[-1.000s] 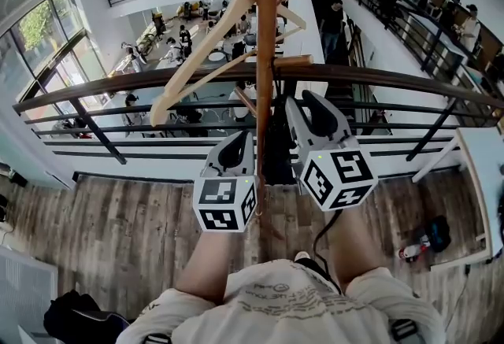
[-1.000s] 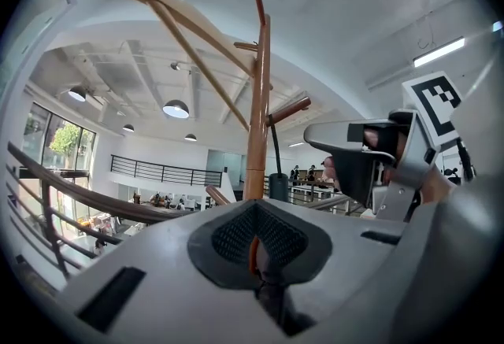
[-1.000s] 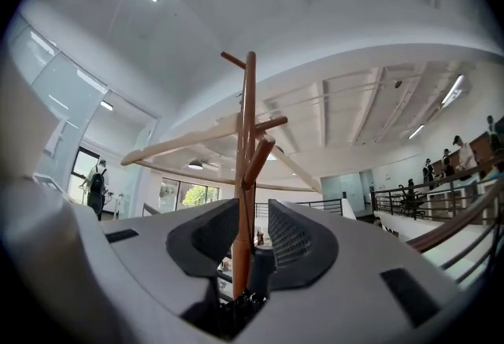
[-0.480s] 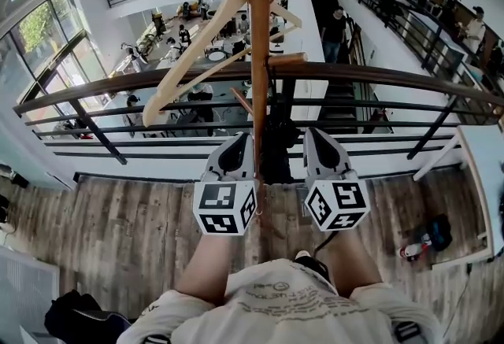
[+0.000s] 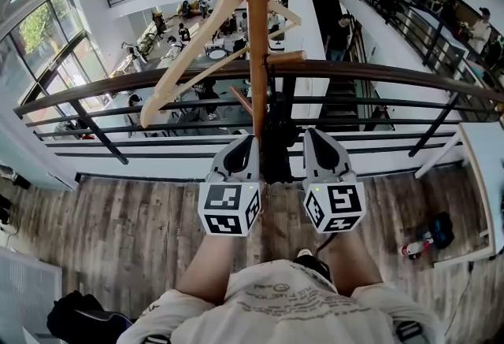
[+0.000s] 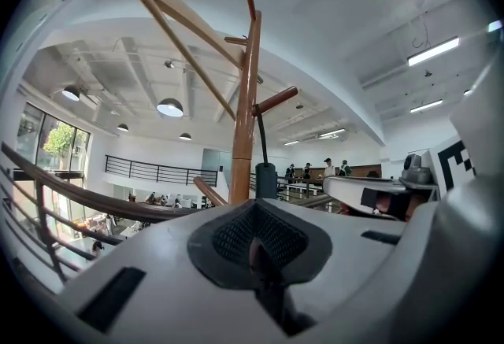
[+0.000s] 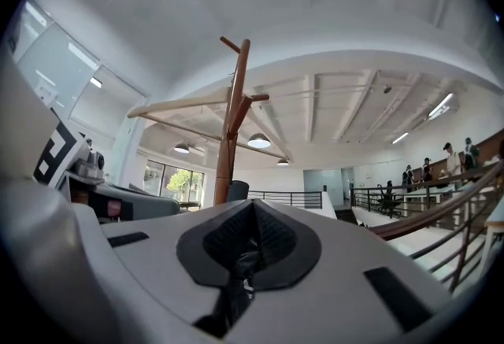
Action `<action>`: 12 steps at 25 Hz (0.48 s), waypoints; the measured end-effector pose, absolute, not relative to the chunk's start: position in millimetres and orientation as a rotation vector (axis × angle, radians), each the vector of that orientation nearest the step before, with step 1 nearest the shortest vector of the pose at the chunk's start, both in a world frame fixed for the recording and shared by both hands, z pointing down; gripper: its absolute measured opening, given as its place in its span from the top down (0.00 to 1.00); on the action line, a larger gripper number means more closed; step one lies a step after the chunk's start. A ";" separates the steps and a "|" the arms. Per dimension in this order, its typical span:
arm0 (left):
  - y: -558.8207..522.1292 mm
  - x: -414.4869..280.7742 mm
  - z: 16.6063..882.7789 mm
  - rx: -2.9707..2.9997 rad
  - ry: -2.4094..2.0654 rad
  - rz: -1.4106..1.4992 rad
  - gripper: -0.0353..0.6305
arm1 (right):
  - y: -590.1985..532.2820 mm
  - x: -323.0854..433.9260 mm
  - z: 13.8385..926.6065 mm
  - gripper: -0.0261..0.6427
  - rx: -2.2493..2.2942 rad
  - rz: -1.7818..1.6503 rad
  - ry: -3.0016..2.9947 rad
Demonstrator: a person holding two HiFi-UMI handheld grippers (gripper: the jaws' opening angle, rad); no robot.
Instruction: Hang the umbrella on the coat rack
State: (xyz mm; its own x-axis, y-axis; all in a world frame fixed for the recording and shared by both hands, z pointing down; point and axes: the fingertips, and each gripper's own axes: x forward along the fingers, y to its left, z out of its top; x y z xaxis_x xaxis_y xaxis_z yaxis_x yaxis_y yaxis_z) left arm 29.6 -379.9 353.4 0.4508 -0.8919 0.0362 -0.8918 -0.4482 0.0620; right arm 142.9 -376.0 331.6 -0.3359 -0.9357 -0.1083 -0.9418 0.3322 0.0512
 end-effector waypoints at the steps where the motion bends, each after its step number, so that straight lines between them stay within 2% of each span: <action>1: -379.4 30.2 352.9 2.614 -1.609 -0.005 0.95 | -375.9 142.5 329.9 0.96 -1.756 0.140 2.517; 12: -375.5 30.6 352.8 2.615 -1.610 -0.009 0.95 | -375.2 142.5 325.2 0.96 -1.727 0.095 2.523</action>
